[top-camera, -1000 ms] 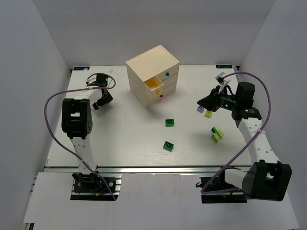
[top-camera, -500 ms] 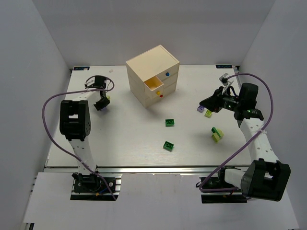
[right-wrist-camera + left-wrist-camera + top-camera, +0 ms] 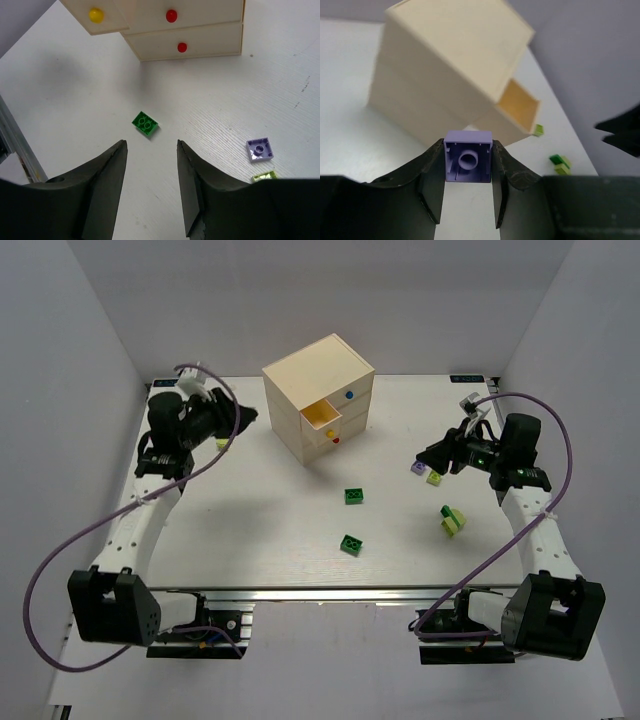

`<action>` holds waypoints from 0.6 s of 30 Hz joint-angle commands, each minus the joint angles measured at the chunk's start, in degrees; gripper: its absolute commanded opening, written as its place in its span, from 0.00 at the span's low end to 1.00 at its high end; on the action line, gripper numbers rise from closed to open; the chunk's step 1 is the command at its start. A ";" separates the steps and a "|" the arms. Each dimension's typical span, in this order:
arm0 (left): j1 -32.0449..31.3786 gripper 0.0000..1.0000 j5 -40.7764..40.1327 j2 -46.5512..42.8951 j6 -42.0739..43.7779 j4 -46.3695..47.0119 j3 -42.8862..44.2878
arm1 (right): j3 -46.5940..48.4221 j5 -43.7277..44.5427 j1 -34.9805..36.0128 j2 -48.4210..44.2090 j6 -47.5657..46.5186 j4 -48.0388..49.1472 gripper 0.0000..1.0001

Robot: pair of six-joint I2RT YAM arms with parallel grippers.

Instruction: Sort the legos into containers by color

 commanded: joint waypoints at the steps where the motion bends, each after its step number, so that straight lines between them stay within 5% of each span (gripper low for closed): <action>1: -2.16 0.00 19.33 7.33 4.54 6.78 6.14 | -0.39 1.27 -0.42 0.26 -1.14 0.49 0.50; 12: -13.58 0.00 14.36 23.24 9.91 -4.99 32.34 | -0.57 3.03 -1.29 1.66 -1.58 0.49 0.51; 18: -17.72 0.06 6.00 27.20 13.34 -12.28 35.52 | -0.65 2.94 -2.09 2.10 -1.84 0.31 0.52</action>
